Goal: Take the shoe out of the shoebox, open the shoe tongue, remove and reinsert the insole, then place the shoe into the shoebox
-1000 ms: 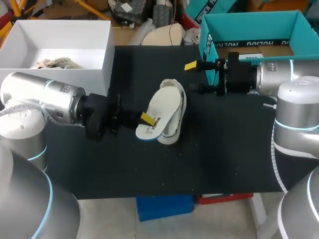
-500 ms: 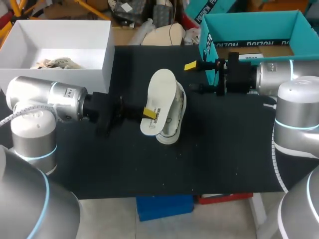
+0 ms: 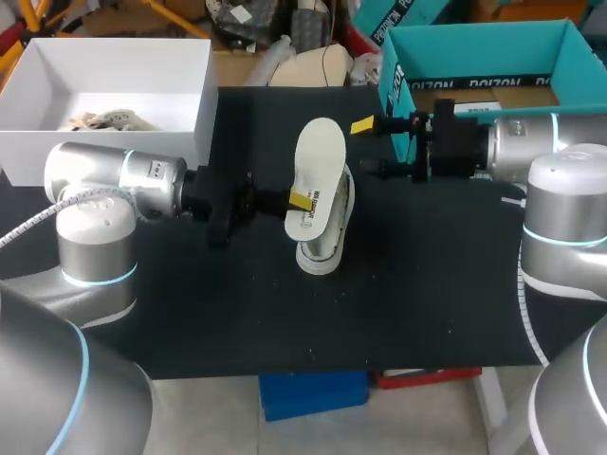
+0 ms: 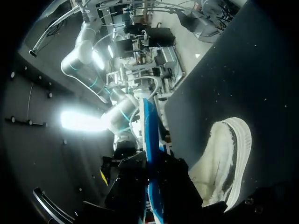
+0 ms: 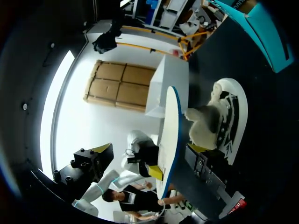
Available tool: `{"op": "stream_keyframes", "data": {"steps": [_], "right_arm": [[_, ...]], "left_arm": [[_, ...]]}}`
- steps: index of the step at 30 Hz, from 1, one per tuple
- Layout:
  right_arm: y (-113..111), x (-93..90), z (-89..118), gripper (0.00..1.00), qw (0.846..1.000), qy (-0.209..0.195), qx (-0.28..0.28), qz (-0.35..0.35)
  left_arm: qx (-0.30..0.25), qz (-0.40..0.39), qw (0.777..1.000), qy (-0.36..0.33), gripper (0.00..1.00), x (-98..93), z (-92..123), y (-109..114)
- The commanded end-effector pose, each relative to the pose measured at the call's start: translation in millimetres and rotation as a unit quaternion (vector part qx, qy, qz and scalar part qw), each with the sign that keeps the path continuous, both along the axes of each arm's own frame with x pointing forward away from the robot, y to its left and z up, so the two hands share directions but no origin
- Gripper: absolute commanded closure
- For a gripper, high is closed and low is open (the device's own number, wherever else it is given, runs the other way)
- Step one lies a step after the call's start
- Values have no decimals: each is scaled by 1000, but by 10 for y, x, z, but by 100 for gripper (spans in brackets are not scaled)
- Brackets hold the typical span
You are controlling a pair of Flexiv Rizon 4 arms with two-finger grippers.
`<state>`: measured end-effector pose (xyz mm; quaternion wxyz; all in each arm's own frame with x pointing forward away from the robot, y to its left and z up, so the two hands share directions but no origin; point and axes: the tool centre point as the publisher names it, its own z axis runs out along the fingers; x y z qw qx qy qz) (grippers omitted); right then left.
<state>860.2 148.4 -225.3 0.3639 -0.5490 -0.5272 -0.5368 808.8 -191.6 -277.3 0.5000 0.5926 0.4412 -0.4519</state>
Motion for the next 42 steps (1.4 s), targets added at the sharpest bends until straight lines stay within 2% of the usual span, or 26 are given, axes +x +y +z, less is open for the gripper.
{"op": "stream_keyframes", "data": {"steps": [1, 18, 28, 38, 39, 41, 42], "right_arm": [[16, 1, -10, 0, 1000, 0, 0, -1], [16, 1, -10, 0, 1000, 0, 0, -1], [16, 1, -10, 0, 1000, 0, 0, -1], [155, -113, -117, 0, 998, -25, 21, 46], [180, -128, -129, 5, 998, -24, 20, 51], [236, -160, -146, 10, 998, -25, 20, 60], [264, -174, -148, 29, 998, -26, 21, 62]], "left_arm": [[0, 2, 1000, -7, 100, -32, -11, -41], [0, 6, 1000, -15, 100, -264, 106, 53], [4, 8, 1000, -17, 100, -275, 129, 56], [4, 8, 1000, -17, 100, -275, 129, 56], [4, 8, 1000, -17, 100, -275, 129, 56], [4, 8, 1000, -17, 100, -275, 129, 56], [4, 8, 1000, -17, 100, -275, 129, 56]]}}
